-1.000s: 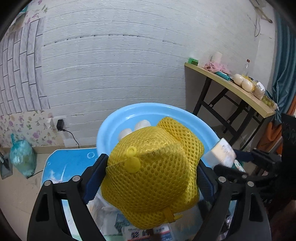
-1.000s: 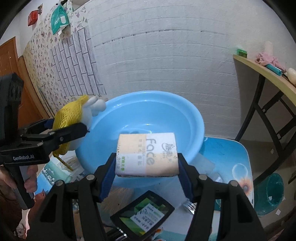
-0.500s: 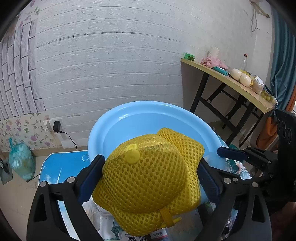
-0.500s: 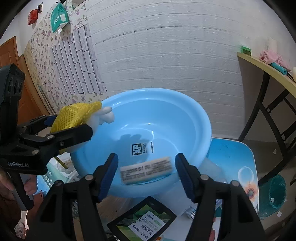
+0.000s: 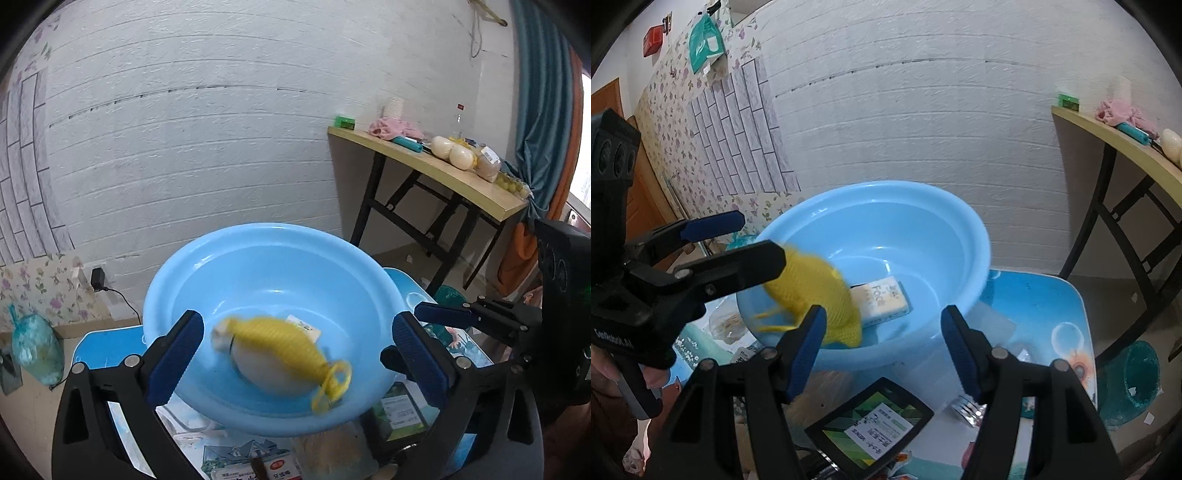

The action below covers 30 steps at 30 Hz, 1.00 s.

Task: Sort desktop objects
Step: 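Carry the hat and tissue pack over the blue basin and release both, then grasp the beige plush toy with the left tool while the right tool grasps the white charger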

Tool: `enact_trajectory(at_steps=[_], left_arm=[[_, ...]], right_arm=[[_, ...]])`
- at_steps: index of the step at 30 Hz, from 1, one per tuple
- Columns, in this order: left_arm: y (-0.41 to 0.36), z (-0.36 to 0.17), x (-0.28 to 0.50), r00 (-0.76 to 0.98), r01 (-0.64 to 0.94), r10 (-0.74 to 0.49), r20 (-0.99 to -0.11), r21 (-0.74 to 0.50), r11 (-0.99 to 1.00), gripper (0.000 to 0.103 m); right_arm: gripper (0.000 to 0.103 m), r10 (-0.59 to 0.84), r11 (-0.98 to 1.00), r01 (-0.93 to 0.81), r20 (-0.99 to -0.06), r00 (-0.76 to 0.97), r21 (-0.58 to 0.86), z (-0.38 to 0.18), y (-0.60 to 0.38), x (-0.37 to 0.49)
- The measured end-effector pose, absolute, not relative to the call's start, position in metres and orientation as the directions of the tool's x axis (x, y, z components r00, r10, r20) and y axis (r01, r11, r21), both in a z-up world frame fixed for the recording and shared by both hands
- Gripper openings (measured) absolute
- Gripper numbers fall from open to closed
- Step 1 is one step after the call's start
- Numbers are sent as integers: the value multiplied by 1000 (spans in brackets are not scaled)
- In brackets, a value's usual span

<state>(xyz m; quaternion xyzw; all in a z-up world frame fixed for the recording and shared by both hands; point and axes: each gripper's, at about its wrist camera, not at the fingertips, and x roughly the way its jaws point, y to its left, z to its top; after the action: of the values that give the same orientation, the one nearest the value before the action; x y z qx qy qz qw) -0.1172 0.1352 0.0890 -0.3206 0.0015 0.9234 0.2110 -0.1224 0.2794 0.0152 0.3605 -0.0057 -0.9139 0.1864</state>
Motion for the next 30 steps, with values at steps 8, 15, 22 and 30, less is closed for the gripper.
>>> enact_trajectory(at_steps=[8,15,22,30], left_arm=[[123,89,-101,-719,-353,349,-600,-117,-928,102],[96,77,-74,-715,-291,315,-624,-144,-946,102],[81,53,-33,-693,-258,301,-655,-164,-952,102],[86,4,6,-614,-290,319,-722,-170,-942,102]], right_arm=[[64,-320,-942,307,-648,-691,137,22,291,-111],[64,-302,-948,291,-660,-688,130,19,295,-89],[64,-276,-955,270,-692,-667,121,3,298,-58],[64,-253,-961,248,-736,-628,119,-24,305,-30]])
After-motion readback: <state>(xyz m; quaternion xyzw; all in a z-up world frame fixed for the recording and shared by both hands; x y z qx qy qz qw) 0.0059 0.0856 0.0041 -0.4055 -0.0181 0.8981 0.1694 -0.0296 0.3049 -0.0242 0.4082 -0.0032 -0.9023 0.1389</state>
